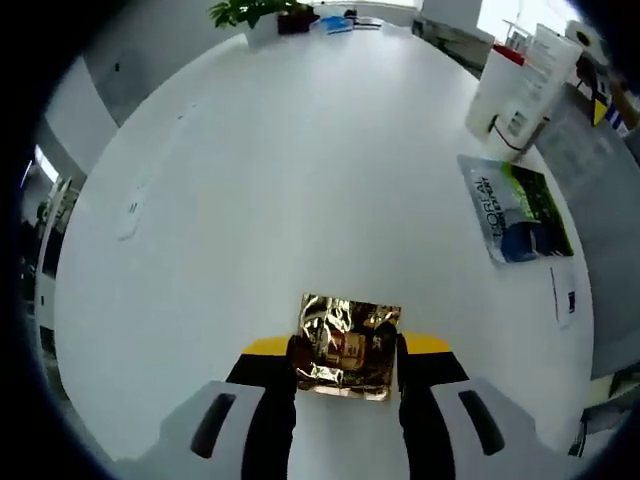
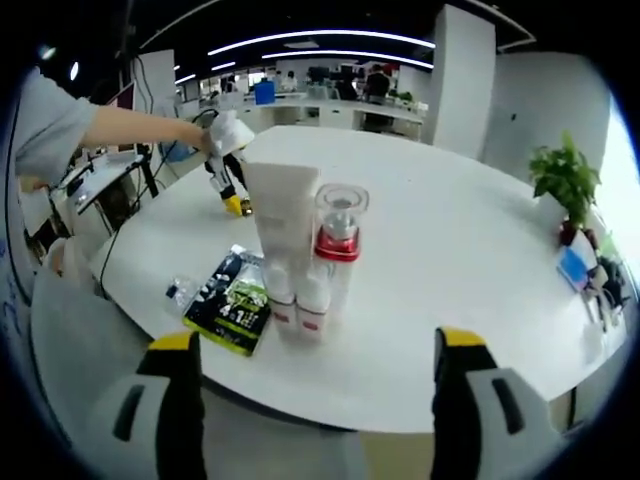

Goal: Arrange the skincare products in the storage area until every visible bottle or jar stands upright without overlapping.

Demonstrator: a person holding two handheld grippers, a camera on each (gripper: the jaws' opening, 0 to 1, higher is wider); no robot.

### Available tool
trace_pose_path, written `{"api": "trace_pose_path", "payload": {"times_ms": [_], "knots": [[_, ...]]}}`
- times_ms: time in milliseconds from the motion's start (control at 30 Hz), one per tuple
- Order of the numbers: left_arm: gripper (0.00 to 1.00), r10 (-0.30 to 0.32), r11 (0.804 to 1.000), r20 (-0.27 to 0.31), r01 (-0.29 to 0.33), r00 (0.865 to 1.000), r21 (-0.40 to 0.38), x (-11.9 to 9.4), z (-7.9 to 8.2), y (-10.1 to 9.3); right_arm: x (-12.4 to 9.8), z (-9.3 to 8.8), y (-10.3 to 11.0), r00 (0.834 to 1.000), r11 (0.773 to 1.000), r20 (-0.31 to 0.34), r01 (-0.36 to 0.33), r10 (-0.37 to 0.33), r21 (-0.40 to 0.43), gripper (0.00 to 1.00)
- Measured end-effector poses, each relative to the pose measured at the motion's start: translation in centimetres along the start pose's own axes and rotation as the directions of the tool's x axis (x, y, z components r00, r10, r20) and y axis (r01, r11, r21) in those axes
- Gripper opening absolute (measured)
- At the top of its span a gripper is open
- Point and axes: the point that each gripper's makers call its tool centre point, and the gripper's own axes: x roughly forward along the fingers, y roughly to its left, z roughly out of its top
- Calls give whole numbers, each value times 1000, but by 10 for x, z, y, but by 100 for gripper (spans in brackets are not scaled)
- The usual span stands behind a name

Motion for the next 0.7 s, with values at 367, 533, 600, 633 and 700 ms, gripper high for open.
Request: {"api": "trace_pose_path", "payload": {"times_ms": [367, 533, 600, 633, 700], "knots": [[22, 25, 1000, 7, -25, 1000, -17, -5, -3, -15, 4, 4, 5, 999, 999, 14, -28, 29, -20, 97], [23, 13, 1000, -3, -13, 1000, -8, -11, -7, -21, 6, 5, 6, 999, 999, 15, -40, 41, -28, 97], [28, 7, 1000, 0, -7, 1000, -7, -13, -7, -24, 6, 5, 7, 999, 999, 15, -45, 46, -31, 97], [31, 5, 1000, 4, -5, 1000, -2, -13, -6, -25, 7, 5, 7, 999, 998, 15, -48, 49, -31, 97], [36, -9, 1000, 8, 9, 1000, 11, -14, -6, -29, 7, 5, 8, 999, 998, 15, -51, 52, -31, 97]]}}
